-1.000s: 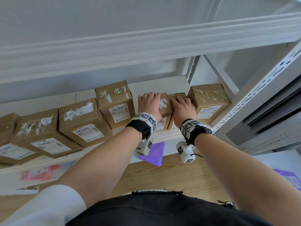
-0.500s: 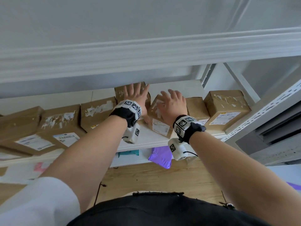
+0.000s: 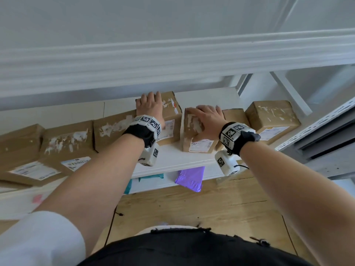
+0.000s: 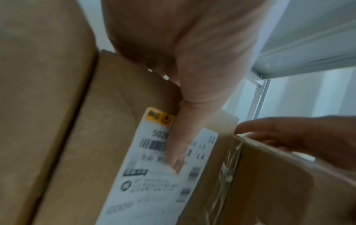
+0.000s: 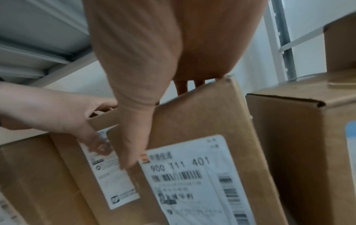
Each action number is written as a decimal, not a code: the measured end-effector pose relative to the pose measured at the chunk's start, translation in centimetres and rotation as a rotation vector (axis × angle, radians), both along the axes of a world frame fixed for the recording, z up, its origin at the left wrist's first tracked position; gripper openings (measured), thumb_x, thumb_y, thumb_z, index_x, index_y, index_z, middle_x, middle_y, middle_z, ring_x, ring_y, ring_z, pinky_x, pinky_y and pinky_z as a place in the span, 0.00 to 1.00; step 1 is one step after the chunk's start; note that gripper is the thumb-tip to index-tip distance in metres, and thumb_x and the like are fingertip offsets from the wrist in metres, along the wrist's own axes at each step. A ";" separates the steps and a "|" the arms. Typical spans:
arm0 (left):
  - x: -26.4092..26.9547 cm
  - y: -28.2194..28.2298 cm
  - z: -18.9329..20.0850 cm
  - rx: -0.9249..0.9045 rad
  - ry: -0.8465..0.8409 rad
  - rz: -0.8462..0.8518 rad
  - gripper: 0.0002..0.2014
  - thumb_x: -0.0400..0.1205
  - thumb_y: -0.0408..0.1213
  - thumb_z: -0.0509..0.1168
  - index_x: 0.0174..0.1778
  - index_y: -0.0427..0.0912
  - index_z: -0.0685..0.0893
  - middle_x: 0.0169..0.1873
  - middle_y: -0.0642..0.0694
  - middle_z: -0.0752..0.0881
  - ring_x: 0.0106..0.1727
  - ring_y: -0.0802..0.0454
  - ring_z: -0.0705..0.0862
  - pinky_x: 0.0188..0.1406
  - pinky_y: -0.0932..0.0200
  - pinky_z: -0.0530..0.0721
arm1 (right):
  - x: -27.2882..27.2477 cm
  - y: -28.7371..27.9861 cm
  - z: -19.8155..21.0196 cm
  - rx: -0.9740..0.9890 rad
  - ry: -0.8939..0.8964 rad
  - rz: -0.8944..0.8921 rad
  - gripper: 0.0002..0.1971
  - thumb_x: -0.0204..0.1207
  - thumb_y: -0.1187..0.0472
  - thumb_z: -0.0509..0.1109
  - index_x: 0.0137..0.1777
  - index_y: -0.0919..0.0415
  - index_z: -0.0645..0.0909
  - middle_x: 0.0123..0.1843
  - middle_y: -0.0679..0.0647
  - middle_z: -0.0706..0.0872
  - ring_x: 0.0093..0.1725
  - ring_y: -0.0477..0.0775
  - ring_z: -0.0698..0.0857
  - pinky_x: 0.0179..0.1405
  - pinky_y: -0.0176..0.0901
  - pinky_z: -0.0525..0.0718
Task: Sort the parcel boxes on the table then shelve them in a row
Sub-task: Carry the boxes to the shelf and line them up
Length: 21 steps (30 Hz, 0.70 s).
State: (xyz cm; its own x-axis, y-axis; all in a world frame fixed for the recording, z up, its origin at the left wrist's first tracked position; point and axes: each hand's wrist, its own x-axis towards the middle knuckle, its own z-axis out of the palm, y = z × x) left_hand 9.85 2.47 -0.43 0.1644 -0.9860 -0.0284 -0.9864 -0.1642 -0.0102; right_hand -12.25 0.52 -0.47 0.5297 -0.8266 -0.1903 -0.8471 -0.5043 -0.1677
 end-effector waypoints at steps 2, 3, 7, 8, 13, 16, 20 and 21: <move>0.2 0.0 0.5 0.039 0.017 -0.009 0.51 0.60 0.41 0.85 0.77 0.43 0.63 0.71 0.43 0.71 0.72 0.40 0.69 0.70 0.45 0.69 | -0.1 -0.8 0.1 0.037 -0.041 -0.013 0.61 0.54 0.40 0.87 0.85 0.41 0.55 0.81 0.54 0.68 0.81 0.61 0.64 0.82 0.68 0.51; 0.2 0.1 0.6 0.052 0.025 -0.016 0.51 0.60 0.41 0.85 0.77 0.44 0.63 0.71 0.43 0.70 0.72 0.40 0.69 0.70 0.45 0.69 | -0.2 -1.1 0.1 0.054 -0.059 -0.020 0.62 0.53 0.43 0.89 0.85 0.43 0.55 0.81 0.54 0.68 0.81 0.61 0.65 0.83 0.68 0.51; -0.5 1.0 0.7 0.083 0.028 -0.058 0.55 0.58 0.42 0.86 0.79 0.45 0.62 0.72 0.44 0.69 0.73 0.40 0.67 0.71 0.45 0.68 | -1.2 -1.4 -0.3 0.056 -0.068 0.005 0.62 0.52 0.47 0.89 0.85 0.47 0.57 0.81 0.53 0.69 0.81 0.58 0.66 0.83 0.68 0.49; -0.8 1.2 0.6 0.081 0.034 -0.065 0.55 0.58 0.41 0.85 0.79 0.45 0.62 0.72 0.44 0.69 0.73 0.40 0.67 0.72 0.45 0.68 | -1.6 -1.5 -0.4 0.047 -0.062 0.012 0.62 0.52 0.47 0.89 0.85 0.47 0.58 0.81 0.52 0.69 0.81 0.58 0.67 0.83 0.68 0.49; -2.6 2.3 0.6 0.069 0.056 -0.088 0.54 0.58 0.39 0.85 0.79 0.47 0.62 0.74 0.46 0.68 0.74 0.42 0.66 0.72 0.47 0.66 | -2.8 -1.0 -0.1 0.022 -0.057 0.051 0.60 0.54 0.48 0.89 0.85 0.46 0.59 0.83 0.51 0.68 0.82 0.56 0.66 0.82 0.68 0.51; -3.1 3.1 0.8 0.069 0.067 -0.078 0.55 0.58 0.40 0.85 0.80 0.47 0.62 0.75 0.46 0.68 0.75 0.42 0.66 0.74 0.47 0.66 | -2.9 -0.6 -0.2 0.010 -0.071 0.060 0.59 0.55 0.49 0.89 0.85 0.46 0.58 0.83 0.51 0.66 0.83 0.56 0.63 0.83 0.68 0.49; -3.1 4.0 1.1 0.058 0.069 -0.074 0.57 0.58 0.41 0.87 0.81 0.46 0.62 0.76 0.46 0.68 0.77 0.43 0.66 0.77 0.46 0.65 | -3.2 -0.5 -0.5 -0.019 -0.077 0.102 0.58 0.56 0.49 0.88 0.85 0.47 0.59 0.83 0.51 0.67 0.83 0.56 0.63 0.83 0.66 0.50; -3.1 4.2 1.2 0.059 0.071 -0.071 0.57 0.57 0.42 0.87 0.81 0.46 0.62 0.76 0.46 0.68 0.77 0.43 0.66 0.77 0.46 0.65 | -3.3 -0.5 -0.5 -0.023 -0.070 0.118 0.58 0.56 0.49 0.88 0.85 0.47 0.59 0.83 0.50 0.67 0.83 0.56 0.62 0.82 0.66 0.50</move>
State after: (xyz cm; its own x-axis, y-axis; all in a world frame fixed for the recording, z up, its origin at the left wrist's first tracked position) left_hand 6.73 6.65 0.72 0.0893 -0.9914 -0.0954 -0.9941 -0.0946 0.0527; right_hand -15.51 0.03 -1.01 0.6347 -0.7616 -0.1310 -0.7684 -0.6039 -0.2117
